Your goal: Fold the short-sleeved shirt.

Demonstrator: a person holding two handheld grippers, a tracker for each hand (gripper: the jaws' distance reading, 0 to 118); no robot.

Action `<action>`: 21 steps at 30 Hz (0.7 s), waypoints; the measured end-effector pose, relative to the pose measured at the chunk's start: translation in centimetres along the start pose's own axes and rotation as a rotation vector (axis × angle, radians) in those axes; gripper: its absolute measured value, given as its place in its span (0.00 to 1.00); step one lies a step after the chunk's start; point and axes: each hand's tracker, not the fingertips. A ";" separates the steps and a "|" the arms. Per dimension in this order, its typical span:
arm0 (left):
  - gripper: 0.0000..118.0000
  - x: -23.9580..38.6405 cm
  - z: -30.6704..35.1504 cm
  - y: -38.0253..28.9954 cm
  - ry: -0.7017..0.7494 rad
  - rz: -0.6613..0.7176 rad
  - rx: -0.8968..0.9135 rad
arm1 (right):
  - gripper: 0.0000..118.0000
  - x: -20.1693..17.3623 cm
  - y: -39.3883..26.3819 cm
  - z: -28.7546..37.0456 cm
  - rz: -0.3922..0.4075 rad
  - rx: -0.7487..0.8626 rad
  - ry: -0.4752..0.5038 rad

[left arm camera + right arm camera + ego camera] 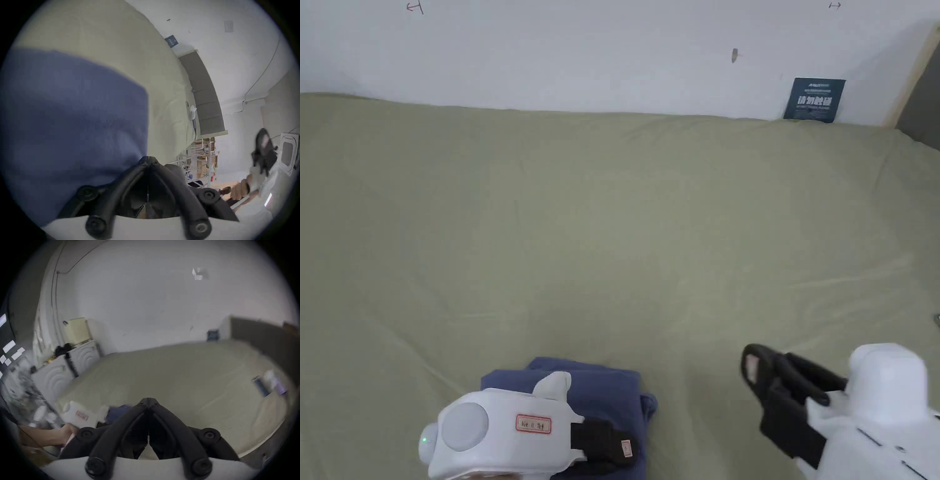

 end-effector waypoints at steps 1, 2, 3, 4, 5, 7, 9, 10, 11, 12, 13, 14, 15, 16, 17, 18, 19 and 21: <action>0.00 0.4 1.4 0.1 -0.008 -0.017 0.017 | 0.02 0.4 -0.4 -1.5 -0.075 -0.071 0.088; 0.00 0.6 3.0 0.3 -0.020 -0.027 0.037 | 0.02 1.0 -0.8 -3.2 -0.169 -0.137 0.189; 0.00 0.8 4.9 0.5 -0.010 -0.036 0.052 | 0.02 1.9 -1.8 -5.6 -0.307 -0.196 0.306; 0.00 0.7 6.8 0.5 0.023 -0.055 0.086 | 0.02 2.6 -2.9 -8.1 -0.438 -0.269 0.387; 0.00 0.5 8.6 0.5 0.052 -0.071 0.112 | 0.02 3.0 -4.0 -10.0 -0.506 -0.315 0.453; 0.00 -0.6 11.9 0.7 0.139 -0.084 0.133 | 0.02 3.6 -6.4 -14.4 -0.602 -0.416 0.532; 0.00 -2.1 14.1 1.0 0.179 -0.098 0.152 | 0.02 4.0 -8.5 -17.5 -0.669 -0.480 0.603; 0.00 -2.8 14.8 1.2 0.198 -0.086 0.158 | 0.02 4.4 -9.5 -18.8 -0.716 -0.511 0.631; 0.00 -3.7 15.4 1.5 0.212 -0.069 0.165 | 0.02 4.9 -10.5 -19.8 -0.769 -0.530 0.623; 0.00 -4.8 15.7 2.1 0.199 -0.045 0.161 | 0.02 5.4 -11.4 -20.8 -0.800 -0.536 0.604; 0.00 -5.8 15.9 2.4 0.179 -0.026 0.154 | 0.02 6.0 -12.5 -21.5 -0.821 -0.547 0.597; 0.00 -6.5 15.9 2.7 0.167 -0.018 0.159 | 0.02 6.7 -13.3 -21.8 -0.842 -0.563 0.558; 0.00 -7.3 15.9 3.0 0.171 -0.018 0.159 | 0.02 7.6 -14.2 -22.1 -0.891 -0.569 0.581; 0.00 -8.1 15.8 3.5 0.162 -0.012 0.147 | 0.02 8.3 -14.7 -22.2 -0.970 -0.551 0.667; 0.03 -9.0 15.6 3.8 0.134 0.019 0.129 | 0.02 8.5 -14.8 -21.7 -1.025 -0.524 0.700; 0.19 -10.0 15.4 4.2 0.088 0.043 0.113 | 0.02 8.8 -14.7 -21.6 -1.014 -0.517 0.684; 0.53 -10.8 15.1 4.5 0.061 0.046 0.091 | 0.02 9.0 -14.5 -21.6 -0.992 -0.526 0.674; 0.99 -12.2 14.0 5.0 0.039 0.063 0.064 | 0.02 8.9 -14.5 -21.6 -0.972 -0.536 0.667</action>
